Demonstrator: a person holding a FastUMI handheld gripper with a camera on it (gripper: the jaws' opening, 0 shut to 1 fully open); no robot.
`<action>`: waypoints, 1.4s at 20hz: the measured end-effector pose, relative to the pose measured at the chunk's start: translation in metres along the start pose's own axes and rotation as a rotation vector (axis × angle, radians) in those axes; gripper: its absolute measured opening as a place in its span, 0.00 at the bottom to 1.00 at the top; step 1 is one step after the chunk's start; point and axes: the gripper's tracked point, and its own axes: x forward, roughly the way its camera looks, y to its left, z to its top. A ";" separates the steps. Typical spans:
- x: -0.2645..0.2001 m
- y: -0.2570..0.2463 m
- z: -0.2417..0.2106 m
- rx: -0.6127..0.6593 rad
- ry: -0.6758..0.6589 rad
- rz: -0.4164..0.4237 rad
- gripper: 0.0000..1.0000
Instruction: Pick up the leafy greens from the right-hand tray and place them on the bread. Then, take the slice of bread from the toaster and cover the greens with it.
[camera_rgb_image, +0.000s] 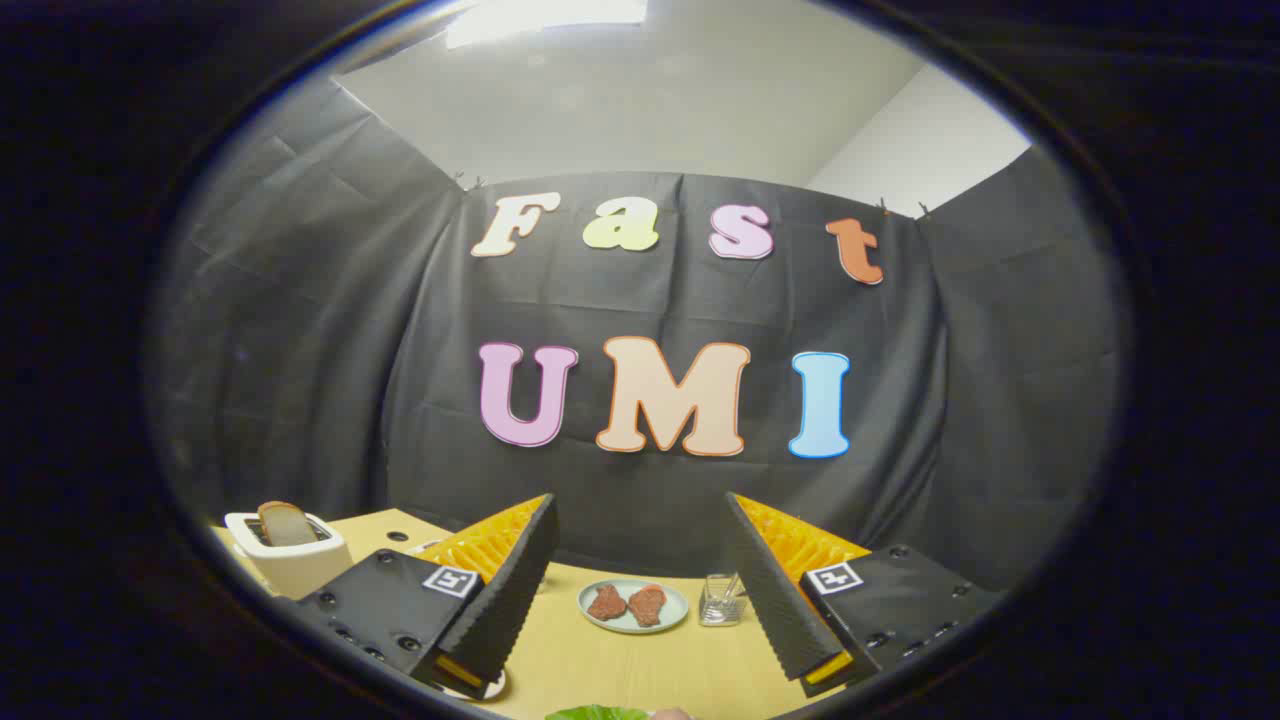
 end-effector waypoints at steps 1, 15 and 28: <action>-0.001 -0.002 0.001 0.000 0.003 -0.005 1.00; 0.003 -0.004 0.011 0.008 -0.012 0.018 1.00; -0.004 -0.024 -0.040 -0.065 0.142 0.120 1.00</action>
